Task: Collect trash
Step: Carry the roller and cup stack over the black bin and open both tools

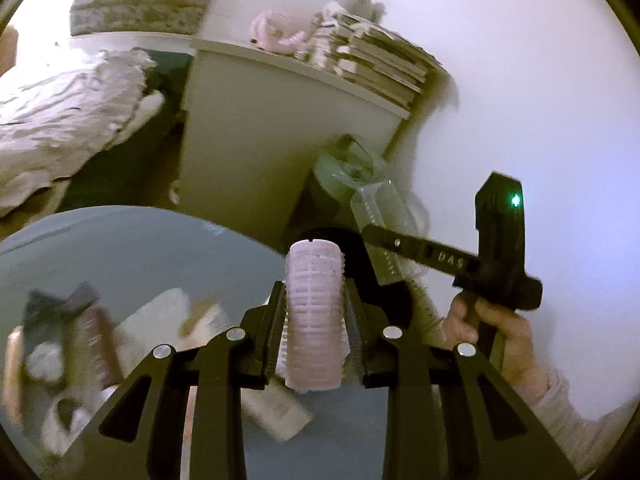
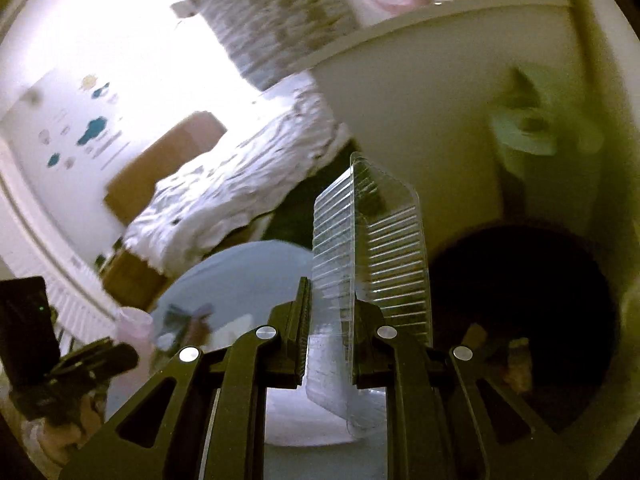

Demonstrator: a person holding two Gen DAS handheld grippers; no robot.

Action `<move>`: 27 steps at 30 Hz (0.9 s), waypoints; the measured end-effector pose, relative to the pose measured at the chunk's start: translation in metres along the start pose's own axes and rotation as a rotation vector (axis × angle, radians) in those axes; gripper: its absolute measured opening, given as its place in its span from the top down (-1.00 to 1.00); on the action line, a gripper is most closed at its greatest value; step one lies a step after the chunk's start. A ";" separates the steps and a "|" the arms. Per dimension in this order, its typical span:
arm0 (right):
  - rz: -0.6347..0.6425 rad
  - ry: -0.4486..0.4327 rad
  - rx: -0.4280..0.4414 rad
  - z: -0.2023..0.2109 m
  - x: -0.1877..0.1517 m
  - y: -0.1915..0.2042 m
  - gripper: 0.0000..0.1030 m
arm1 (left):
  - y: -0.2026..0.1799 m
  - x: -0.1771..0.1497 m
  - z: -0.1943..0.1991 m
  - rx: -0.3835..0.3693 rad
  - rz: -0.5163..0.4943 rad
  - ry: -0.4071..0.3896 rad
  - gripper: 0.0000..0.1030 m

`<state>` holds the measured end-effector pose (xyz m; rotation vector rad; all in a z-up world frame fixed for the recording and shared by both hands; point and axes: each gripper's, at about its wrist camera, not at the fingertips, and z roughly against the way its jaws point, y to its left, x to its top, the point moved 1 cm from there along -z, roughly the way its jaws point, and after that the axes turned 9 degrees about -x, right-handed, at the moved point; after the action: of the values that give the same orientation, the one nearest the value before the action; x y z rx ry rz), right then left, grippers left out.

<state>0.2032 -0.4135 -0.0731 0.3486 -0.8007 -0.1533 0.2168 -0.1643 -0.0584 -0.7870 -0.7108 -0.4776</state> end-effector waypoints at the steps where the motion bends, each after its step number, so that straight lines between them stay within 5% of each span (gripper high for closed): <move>1: -0.012 -0.007 -0.018 0.001 0.000 -0.010 0.69 | -0.001 0.002 -0.007 -0.011 -0.001 0.004 0.44; 15: -0.168 0.008 -0.150 -0.028 -0.021 -0.102 0.69 | -0.017 0.027 -0.135 -0.125 0.010 0.117 0.43; 27: -0.244 0.080 -0.197 -0.048 -0.026 -0.134 0.69 | -0.018 0.023 -0.193 -0.137 0.043 0.181 0.43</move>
<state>0.2196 -0.5201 -0.1695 0.2637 -0.6558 -0.4413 0.2969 -0.3273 -0.1289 -0.8736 -0.4962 -0.5555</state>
